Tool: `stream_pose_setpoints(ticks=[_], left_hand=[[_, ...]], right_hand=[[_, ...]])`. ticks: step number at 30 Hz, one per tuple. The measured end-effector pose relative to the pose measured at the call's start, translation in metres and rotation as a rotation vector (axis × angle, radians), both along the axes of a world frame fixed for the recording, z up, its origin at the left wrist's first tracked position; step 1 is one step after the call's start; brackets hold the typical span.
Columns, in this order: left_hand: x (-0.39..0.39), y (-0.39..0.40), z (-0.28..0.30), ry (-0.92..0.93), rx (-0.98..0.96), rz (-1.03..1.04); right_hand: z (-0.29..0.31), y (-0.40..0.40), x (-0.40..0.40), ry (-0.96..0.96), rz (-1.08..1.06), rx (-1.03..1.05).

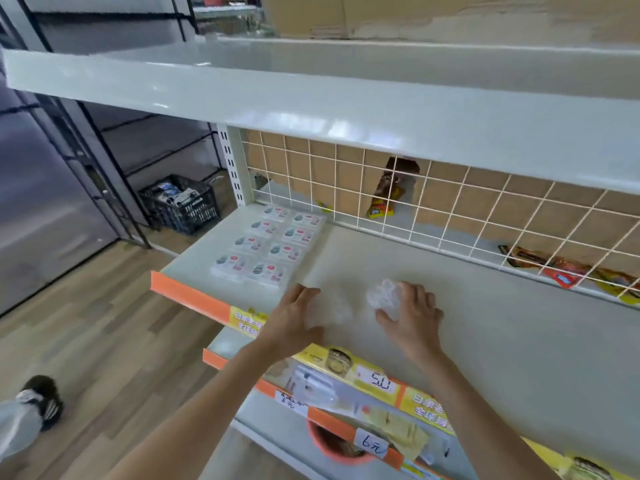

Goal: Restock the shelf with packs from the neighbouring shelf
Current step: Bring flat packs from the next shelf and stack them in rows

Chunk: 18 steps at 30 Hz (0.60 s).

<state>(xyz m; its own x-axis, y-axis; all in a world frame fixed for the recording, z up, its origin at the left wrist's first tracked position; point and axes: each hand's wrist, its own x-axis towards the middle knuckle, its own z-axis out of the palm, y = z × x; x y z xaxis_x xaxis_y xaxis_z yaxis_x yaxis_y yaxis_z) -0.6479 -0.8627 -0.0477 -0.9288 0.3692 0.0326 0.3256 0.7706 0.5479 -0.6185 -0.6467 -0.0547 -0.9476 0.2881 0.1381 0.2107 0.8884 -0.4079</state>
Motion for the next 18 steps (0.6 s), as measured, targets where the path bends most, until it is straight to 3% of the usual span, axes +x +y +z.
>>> stream_pose_setpoints(ticks=[5,9,11,13,18], left_hand=[[-0.030,0.004,-0.014,0.021,0.038,-0.179],[-0.040,-0.002,-0.015,-0.023,0.093,-0.308],[-0.042,-0.007,-0.015,-0.062,0.168,-0.340],[-0.044,-0.009,-0.015,-0.076,0.258,-0.347],[-0.037,-0.008,-0.011,-0.131,0.550,-0.133]], right_hand=[[-0.010,0.010,-0.004,-0.066,-0.079,0.033],[-0.006,-0.008,0.000,0.303,-0.061,0.131],[-0.004,-0.030,0.002,0.411,0.093,-0.010],[-0.011,-0.050,0.004,0.334,0.213,-0.181],[-0.010,-0.052,0.011,0.104,0.107,-0.675]])
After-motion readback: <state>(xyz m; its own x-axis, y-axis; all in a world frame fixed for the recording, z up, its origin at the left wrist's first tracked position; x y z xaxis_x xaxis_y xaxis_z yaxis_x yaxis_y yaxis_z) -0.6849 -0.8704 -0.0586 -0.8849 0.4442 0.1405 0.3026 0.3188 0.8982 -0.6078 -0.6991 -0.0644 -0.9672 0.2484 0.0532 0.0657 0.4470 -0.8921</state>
